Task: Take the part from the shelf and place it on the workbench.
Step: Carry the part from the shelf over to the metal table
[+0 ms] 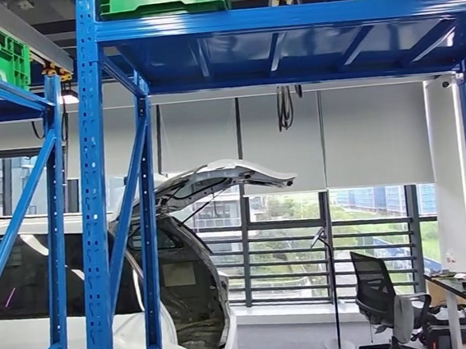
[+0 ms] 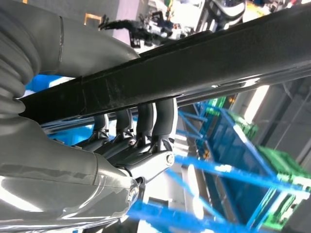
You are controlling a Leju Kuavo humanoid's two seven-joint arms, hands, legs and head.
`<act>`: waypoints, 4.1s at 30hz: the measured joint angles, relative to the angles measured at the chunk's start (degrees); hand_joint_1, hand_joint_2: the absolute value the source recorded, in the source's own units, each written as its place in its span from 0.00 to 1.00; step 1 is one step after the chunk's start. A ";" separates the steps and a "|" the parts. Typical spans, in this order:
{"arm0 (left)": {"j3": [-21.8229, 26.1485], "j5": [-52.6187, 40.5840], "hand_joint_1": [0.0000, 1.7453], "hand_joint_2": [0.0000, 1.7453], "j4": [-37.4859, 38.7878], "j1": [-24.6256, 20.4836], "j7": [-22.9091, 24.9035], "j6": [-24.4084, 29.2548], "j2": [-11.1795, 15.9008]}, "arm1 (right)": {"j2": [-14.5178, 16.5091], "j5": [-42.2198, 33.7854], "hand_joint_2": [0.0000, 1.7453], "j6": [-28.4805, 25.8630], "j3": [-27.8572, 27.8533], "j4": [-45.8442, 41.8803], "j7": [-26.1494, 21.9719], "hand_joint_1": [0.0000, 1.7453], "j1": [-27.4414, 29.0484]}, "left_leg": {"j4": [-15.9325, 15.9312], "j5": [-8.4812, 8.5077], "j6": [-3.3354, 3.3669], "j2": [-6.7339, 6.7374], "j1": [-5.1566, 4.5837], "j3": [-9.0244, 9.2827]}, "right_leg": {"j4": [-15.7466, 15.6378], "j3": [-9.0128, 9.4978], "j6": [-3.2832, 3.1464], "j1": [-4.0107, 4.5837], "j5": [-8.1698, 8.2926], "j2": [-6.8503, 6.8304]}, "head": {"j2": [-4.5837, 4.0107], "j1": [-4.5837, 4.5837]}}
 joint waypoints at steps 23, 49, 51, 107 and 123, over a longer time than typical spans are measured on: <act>0.41 -0.07 0.00 1.00 -0.01 0.25 -0.40 -0.06 0.16 | -0.05 3.93 1.00 -3.28 0.07 0.49 0.46 1.00 0.06 | 7.43 0.82 -2.68 1.50 0.23 -6.18 | -4.45 6.79 -2.34 0.15 -1.36 -2.31 | 0.00 0.00; 0.82 -0.02 0.00 1.00 0.01 0.02 -0.44 -0.08 0.07 | -0.07 3.97 1.00 -3.43 0.20 0.59 0.49 1.00 0.05 | 13.25 -3.03 -1.89 -1.15 -0.27 -10.84 | -4.12 6.23 -2.70 -0.18 -1.19 -0.18 | 0.00 -0.04; 0.84 -0.02 0.00 1.00 0.01 0.15 -0.44 -0.08 0.11 | -0.10 3.97 1.00 -3.40 0.23 0.74 0.49 1.00 0.14 | 15.15 -3.06 -2.20 -0.87 -0.16 -11.04 | -4.04 6.13 -2.68 -0.16 -1.20 -1.35 | 0.00 -0.04; 3.95 3.87 0.00 1.00 0.01 -0.53 -1.45 -0.58 0.28 | -0.34 4.84 1.00 -3.51 1.11 1.44 0.72 1.00 -0.94 | 3.03 2.24 -1.28 -2.72 -0.70 -6.21 | -4.09 5.93 -2.31 -0.44 -0.68 1.51 | 0.00 -0.03; 4.25 3.90 0.00 1.00 0.01 -0.67 -1.58 -0.28 0.57 | -0.27 4.84 1.00 -3.57 1.10 1.43 0.69 1.00 -0.84 | 0.64 3.68 -0.02 0.56 -0.21 -4.49 | 1.39 3.32 0.07 -0.45 -4.42 -1.01 | 0.00 -0.04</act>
